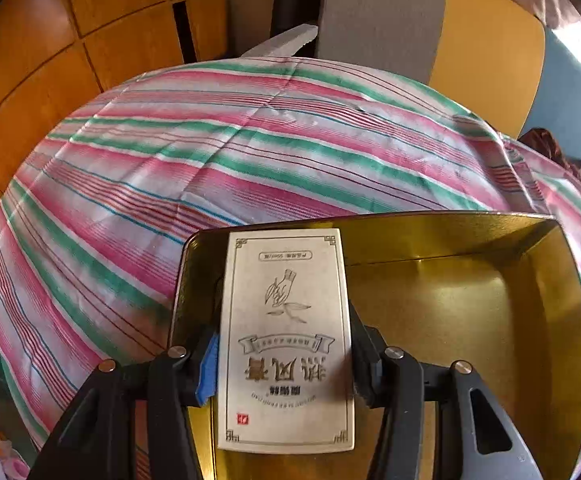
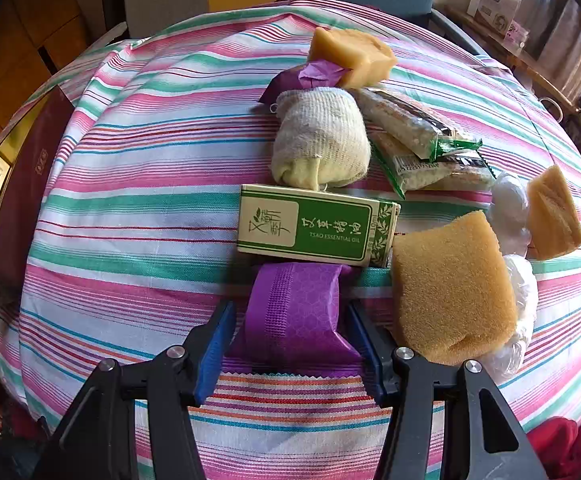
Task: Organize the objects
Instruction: 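Lower the white box into the gold tray and open the left tool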
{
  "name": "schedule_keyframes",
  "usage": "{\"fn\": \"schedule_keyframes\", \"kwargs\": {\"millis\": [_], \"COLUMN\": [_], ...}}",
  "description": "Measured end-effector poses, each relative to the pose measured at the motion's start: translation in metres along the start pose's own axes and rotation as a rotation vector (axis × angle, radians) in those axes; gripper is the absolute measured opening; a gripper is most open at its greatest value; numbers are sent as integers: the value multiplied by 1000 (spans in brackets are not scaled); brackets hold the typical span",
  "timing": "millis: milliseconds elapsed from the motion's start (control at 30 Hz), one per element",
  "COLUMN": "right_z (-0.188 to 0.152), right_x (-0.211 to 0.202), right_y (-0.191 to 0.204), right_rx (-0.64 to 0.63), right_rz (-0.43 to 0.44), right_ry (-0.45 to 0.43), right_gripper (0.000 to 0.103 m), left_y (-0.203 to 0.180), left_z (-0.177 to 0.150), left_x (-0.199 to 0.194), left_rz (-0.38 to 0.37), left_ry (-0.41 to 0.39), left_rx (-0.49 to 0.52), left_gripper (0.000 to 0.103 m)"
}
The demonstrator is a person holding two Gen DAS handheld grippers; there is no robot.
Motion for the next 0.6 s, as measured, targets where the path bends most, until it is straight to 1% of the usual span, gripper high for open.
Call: {"fn": "schedule_keyframes", "kwargs": {"millis": [67,100,167,333,400,533,600], "right_z": [0,0,0,0,0,1,1], "right_x": [0,0,0,0,0,0,0], "right_y": [0,1,1,2,2,3,3], "right_rx": [-1,-1,-1,-11,-14,-20,-24], "right_rz": [-1,-1,-1,-7,-9,-15,-18], "right_ry": [0,0,0,-3,-4,-9,-10], "right_gripper": [57,57,57,57,57,57,57], "left_y": [-2,-3,-4,-3,-2,-2,-1], "left_z": [1,3,3,0,-4,-19,-29], "left_x": [0,2,-3,-24,-33,-60,-77], "left_rz": [-17,-29,-40,-58,-50,-65,-84], "left_ry": [-4,-1,-9,-48,-61,-110,-134], "left_rx": [3,2,-4,8,20,44,42], "left_gripper": [67,70,81,82,82,82,82]}}
Point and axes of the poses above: each gripper's, at about its wrist camera, not at the fingertips, and x roughly the way its jaws point, y to its left, z to its top, the point moved 7 cm from there along x, roughly the way its jaws point, and after that the axes turned 5 degrees about x, right-handed, at the moved point
